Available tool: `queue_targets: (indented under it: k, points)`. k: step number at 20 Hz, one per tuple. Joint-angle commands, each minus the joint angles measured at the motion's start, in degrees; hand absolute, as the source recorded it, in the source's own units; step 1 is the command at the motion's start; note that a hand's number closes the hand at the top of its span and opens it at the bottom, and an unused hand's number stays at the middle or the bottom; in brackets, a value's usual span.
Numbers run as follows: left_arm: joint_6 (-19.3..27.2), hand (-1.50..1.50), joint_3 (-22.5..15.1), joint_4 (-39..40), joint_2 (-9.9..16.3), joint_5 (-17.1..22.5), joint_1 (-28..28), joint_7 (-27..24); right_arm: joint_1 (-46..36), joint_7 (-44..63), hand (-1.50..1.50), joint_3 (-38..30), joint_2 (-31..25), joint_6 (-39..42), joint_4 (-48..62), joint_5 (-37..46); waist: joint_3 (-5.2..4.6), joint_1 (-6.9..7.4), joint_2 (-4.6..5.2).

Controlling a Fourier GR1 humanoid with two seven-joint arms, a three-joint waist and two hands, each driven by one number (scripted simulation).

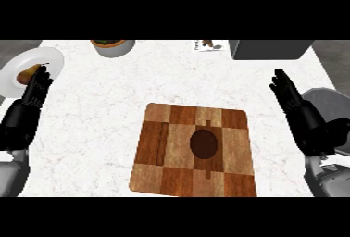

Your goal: Pick the cupcake from the cutting board and place it in the pan

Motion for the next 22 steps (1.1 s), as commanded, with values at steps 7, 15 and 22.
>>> queue_targets:
  k: [7, 15, 22]
  points:
    - [-5.8, 0.0, -8.2, 1.0, -10.6, 7.1, 1.7, 9.8, -14.2, 3.0, 1.5, 13.7, -14.2, 1.8, 7.5, 30.1, -4.2, 2.0, 1.11]
    - [-5.3, 0.0, -11.9, -3.8, -17.0, 11.0, 4.5, 17.9, -19.5, 9.1, -1.5, 24.4, 6.2, -14.3, 12.3, 52.0, -0.97, 0.52, 0.92]
    - [-5.3, 0.0, -11.9, -2.3, -16.9, 11.2, 2.8, 19.6, -26.9, 32.9, -1.5, 34.6, 7.2, 15.7, 20.7, 55.3, -1.45, 1.27, 0.68]
